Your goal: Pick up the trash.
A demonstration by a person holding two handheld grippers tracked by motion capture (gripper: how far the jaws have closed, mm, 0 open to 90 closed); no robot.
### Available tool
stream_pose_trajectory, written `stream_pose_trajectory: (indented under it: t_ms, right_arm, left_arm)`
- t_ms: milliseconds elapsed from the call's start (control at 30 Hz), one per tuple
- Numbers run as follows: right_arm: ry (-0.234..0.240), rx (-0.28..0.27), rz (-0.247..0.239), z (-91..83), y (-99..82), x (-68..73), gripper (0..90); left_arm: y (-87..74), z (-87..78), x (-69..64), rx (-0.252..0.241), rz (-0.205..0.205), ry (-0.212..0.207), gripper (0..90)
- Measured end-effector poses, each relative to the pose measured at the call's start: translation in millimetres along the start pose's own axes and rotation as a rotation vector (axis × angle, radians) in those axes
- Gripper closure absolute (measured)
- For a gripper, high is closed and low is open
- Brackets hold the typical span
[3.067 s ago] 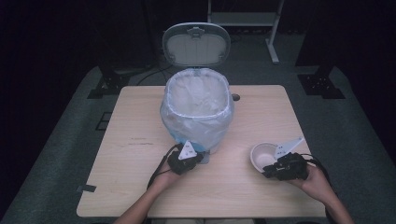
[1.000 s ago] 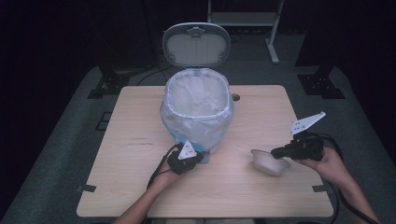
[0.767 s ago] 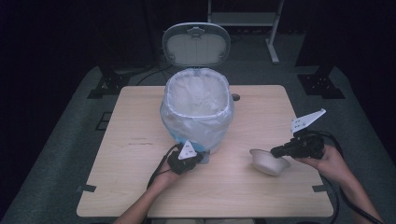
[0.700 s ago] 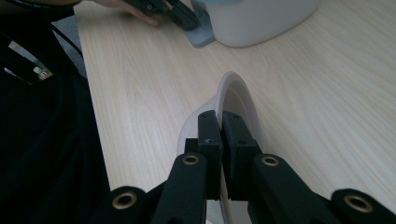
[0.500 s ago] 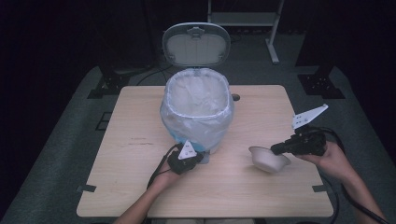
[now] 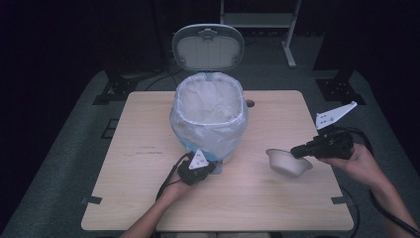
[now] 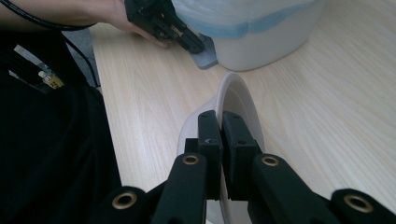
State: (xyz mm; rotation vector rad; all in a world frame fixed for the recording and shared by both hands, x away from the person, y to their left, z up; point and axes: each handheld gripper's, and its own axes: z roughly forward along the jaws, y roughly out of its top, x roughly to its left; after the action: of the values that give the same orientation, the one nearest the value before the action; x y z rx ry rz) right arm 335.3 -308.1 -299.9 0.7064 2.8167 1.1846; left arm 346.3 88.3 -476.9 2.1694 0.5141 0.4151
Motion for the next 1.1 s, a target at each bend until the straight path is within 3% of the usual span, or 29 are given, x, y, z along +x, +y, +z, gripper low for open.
stream_pose_trajectory:
  t_ms: [1100]
  right_arm:
    - [-0.019,-0.014,-0.072,-49.1,59.3,21.4,86.2]
  left_arm:
    - [0.3,-0.2,-0.1,0.003,-0.004,-0.003,87.6]
